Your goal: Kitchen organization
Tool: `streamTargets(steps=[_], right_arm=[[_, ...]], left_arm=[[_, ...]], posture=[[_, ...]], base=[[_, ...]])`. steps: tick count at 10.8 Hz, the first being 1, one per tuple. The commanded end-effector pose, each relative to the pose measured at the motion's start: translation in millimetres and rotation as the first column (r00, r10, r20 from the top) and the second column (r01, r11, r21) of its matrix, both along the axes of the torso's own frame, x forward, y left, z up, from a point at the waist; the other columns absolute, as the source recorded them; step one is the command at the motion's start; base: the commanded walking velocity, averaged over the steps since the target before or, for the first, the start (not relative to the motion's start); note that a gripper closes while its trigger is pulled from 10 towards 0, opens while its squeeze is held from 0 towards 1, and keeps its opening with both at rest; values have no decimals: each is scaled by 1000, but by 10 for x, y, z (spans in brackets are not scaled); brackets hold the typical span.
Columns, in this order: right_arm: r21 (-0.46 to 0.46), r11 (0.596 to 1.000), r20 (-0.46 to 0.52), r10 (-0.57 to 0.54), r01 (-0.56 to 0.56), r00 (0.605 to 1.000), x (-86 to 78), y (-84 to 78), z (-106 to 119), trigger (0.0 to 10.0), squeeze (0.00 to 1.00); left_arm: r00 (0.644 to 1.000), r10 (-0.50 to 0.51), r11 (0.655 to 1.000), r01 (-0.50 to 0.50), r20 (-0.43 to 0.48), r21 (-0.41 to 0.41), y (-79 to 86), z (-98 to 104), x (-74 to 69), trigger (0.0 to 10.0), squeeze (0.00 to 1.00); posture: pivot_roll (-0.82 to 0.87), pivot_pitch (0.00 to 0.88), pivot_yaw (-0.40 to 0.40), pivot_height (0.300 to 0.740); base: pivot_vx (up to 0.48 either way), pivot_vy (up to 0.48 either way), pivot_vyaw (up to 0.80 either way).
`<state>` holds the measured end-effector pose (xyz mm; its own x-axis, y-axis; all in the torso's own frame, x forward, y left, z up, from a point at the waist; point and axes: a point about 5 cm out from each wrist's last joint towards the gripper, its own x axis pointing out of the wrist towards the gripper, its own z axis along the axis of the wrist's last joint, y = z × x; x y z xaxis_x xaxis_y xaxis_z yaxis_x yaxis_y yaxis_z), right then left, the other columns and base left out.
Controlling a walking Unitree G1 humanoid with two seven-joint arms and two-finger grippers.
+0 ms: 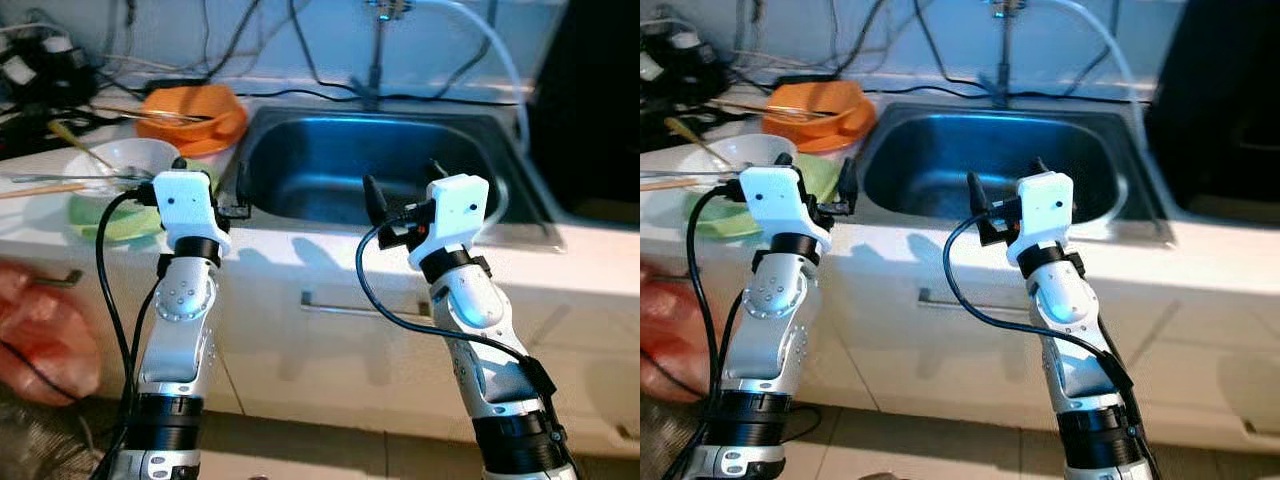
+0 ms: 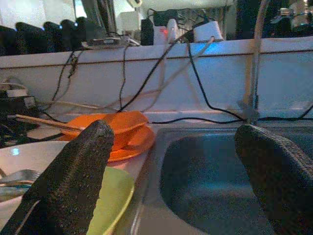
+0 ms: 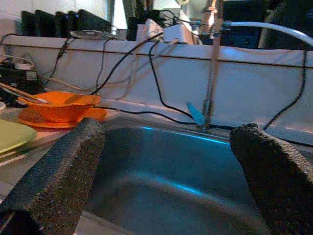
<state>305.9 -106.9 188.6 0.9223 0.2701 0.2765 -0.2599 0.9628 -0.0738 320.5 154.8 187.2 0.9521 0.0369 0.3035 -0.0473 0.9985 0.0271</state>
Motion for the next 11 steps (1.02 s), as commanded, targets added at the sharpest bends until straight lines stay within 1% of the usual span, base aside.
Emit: streamTargets(steps=[1, 3, 5, 8, 9, 10, 11], right_arm=[[-2, 1000, 10, 3, -3, 1000, -19, -10, 29, 10000, 0], [-2, 1000, 5, 4, -3, 1000, -17, -12, 20, 10000, 0], [-4, 1000, 1, 4, -4, 1000, -19, -12, 5, 10000, 0], [-6, 1000, 0, 2, -2, 1000, -23, -19, -3, 10000, 0], [-6, 1000, 1, 1, -1, 1000, -26, -22, 0, 10000, 0], [-6, 1000, 3, 1, -1, 1000, -26, -21, 4, 10000, 0], [-5, 1000, 4, 0, 0, 1000, -25, -20, 7, 10000, 0]], left_arm=[[1000, 23, 1000, -23, -10, -4, 14, -7, -6, 10000, 0], [999, 30, 999, -31, -30, -21, 23, -34, 0, 10000, 0], [999, 33, 999, -33, -42, -17, 29, -51, 4, 10000, 0], [998, 33, 999, -34, -56, -10, 34, -75, 7, 10000, 0], [998, 26, 1000, -26, -53, 7, 21, -78, 4, 10000, 0], [999, -28, 1000, 28, -32, 12, -29, -50, -12, 10000, 0], [999, -46, 999, 47, -27, 20, -49, -39, -19, 10000, 0]], posture=[[-16, 50, 39, 740], [-16, 51, 38, 740], [-14, 51, 38, 740], [-17, 51, 40, 740], [-18, 51, 40, 740], [-17, 50, 40, 740], [-16, 50, 41, 740]], base=[[0, 0, 0], [0, 0, 0], [0, 315, 0], [0, 480, 0], [0, 0, 0], [0, 0, 0], [0, 0, 0]])
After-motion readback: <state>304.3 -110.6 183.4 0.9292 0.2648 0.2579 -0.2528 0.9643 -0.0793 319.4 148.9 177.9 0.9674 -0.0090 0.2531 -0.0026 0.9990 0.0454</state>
